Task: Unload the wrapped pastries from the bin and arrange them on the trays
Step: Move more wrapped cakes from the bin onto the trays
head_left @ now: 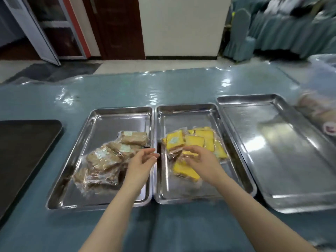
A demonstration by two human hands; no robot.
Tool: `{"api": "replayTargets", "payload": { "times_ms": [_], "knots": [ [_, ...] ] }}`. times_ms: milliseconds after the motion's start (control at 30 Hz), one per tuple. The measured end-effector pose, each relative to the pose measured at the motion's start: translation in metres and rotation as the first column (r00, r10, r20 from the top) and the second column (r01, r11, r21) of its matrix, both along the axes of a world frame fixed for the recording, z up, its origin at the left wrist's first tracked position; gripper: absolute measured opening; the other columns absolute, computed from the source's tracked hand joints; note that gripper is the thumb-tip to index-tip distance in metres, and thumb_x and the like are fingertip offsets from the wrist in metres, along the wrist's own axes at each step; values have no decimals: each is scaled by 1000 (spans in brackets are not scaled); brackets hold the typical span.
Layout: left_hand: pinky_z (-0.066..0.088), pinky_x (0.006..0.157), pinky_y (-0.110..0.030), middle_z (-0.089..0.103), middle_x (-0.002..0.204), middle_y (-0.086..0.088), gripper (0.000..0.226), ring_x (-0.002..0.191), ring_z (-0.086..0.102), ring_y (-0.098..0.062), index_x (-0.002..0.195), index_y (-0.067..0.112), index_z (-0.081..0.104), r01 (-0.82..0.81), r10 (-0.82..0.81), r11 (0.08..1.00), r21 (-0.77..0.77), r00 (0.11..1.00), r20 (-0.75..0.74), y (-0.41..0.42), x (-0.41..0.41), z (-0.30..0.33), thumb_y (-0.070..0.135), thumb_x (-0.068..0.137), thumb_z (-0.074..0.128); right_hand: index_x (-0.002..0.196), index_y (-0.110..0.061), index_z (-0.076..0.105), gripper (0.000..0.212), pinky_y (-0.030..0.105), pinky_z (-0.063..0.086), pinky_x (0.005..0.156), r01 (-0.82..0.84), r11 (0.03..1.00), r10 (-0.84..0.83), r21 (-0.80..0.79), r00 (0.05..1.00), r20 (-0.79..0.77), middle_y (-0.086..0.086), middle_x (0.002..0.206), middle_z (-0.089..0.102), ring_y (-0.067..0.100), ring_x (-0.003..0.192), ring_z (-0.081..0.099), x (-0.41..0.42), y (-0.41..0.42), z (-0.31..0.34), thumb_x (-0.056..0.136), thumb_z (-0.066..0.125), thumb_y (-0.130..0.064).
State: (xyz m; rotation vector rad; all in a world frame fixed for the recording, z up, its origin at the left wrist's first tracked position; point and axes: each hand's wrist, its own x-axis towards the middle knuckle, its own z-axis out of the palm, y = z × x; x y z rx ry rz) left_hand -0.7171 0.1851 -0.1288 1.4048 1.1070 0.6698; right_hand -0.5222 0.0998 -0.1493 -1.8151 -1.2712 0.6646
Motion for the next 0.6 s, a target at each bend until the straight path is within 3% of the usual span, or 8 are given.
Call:
{"api": "replayTargets", "payload": {
  "times_ms": [200,367,433,600],
  "knots": [
    [51,83,-29,72,97,-4,22,96,66,-19,106,12,60,92,-89,996,-14,989,118,-88,121,12,-2,90,53,91,-41,62,35,15,48,83,190,979,-185,80,980,-69,-23,89,68,-2,93,63,99,-124,9,84,65,-7],
    [49,83,-25,70,101,1,21,95,65,-12,108,17,60,224,-219,975,-12,963,159,-163,224,22,5,92,54,95,-36,64,32,16,49,85,336,940,-321,68,932,-167,-15,99,69,-3,94,63,184,-226,13,86,63,-5],
    [49,76,-20,70,99,2,20,88,66,-11,104,20,60,248,-239,968,-28,952,190,-189,257,24,4,92,53,95,-33,64,31,15,49,84,398,915,-377,70,903,-205,-14,98,70,-2,94,64,210,-259,15,87,62,-3],
    [45,81,-29,70,98,4,21,90,65,-13,100,23,59,375,-365,926,-40,919,150,-240,336,31,4,93,51,95,-28,67,29,14,48,82,543,836,-506,76,817,-277,-11,98,71,0,94,65,272,-328,20,86,62,-1]
  ]
}}
